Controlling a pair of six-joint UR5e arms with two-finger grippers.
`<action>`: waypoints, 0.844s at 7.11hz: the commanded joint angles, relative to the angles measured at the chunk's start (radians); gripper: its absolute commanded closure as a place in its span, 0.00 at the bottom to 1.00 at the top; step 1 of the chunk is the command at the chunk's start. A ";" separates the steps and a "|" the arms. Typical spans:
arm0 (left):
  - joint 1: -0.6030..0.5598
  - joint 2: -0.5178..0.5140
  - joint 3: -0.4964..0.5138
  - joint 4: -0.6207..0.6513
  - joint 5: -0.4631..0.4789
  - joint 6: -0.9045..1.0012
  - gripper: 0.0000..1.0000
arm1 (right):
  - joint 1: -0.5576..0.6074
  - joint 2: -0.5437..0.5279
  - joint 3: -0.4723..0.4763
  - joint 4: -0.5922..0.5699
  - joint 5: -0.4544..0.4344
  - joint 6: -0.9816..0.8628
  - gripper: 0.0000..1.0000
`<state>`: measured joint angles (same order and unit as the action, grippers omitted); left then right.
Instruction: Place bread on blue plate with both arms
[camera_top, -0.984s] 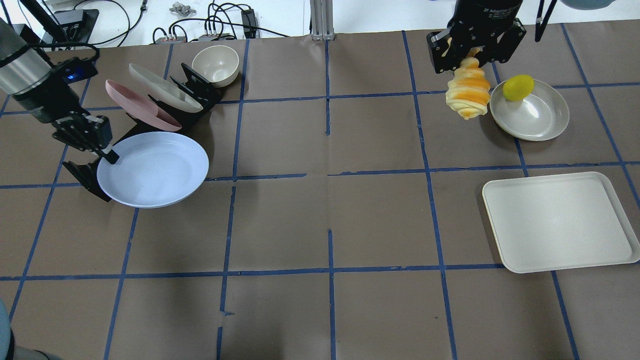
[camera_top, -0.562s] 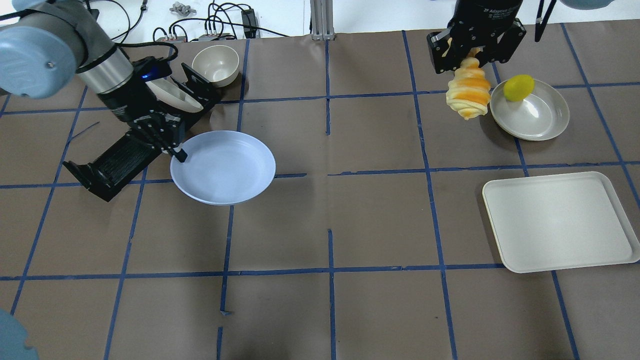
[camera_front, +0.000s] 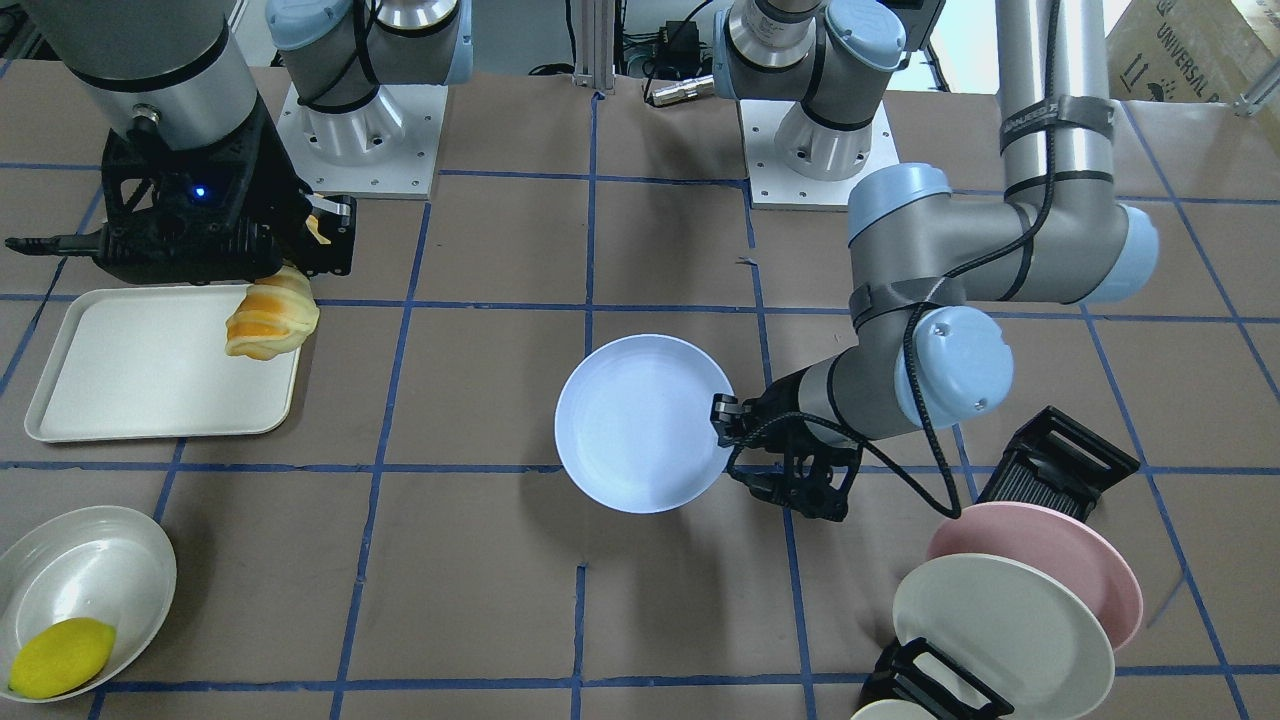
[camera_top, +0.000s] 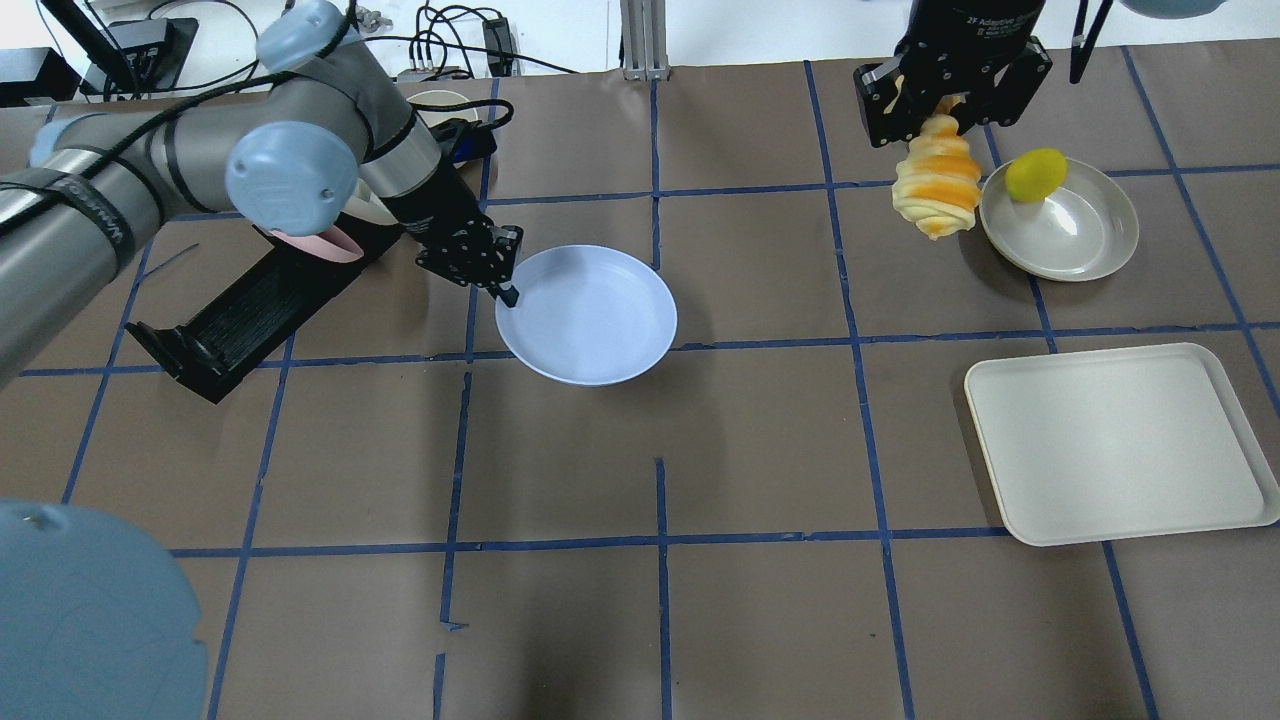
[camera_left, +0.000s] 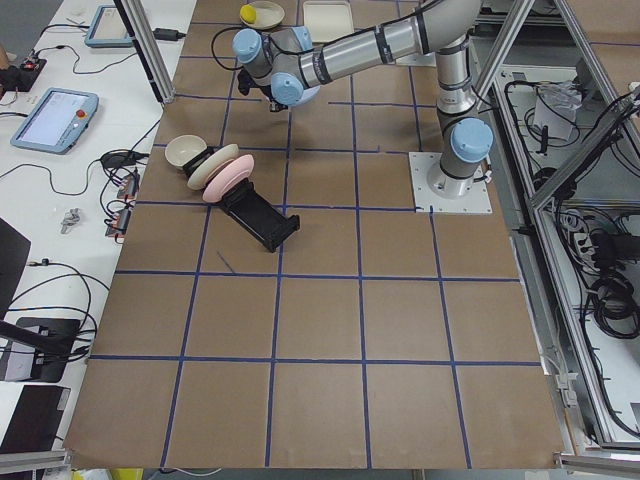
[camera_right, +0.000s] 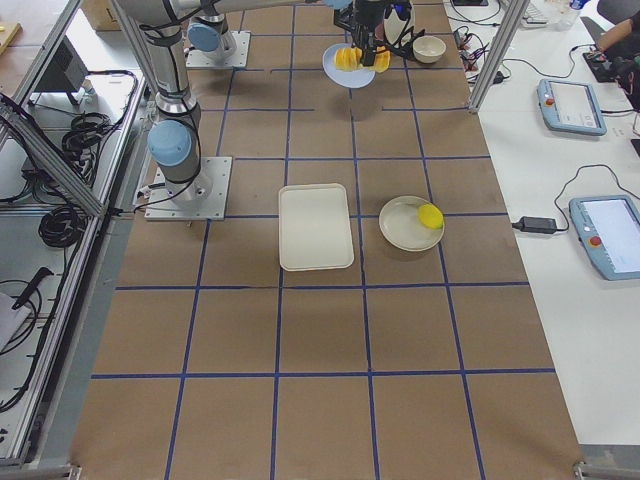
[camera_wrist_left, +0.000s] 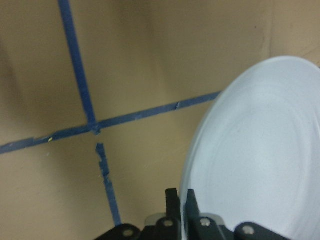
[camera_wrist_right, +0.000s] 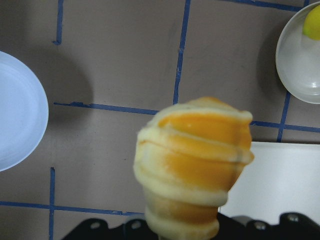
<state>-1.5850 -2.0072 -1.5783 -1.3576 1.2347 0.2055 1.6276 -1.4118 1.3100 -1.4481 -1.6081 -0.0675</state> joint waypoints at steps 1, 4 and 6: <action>-0.047 -0.068 -0.002 0.110 -0.027 -0.029 0.82 | 0.000 -0.001 0.000 0.000 -0.001 0.000 0.97; -0.061 -0.088 -0.028 0.263 -0.014 -0.032 0.05 | 0.000 0.001 0.000 0.000 -0.001 0.000 0.97; -0.011 -0.012 -0.017 0.212 0.114 -0.032 0.00 | 0.029 0.037 0.000 -0.017 0.007 0.027 0.97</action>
<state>-1.6268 -2.0663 -1.5979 -1.1208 1.2746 0.1739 1.6348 -1.3992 1.3107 -1.4524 -1.6041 -0.0607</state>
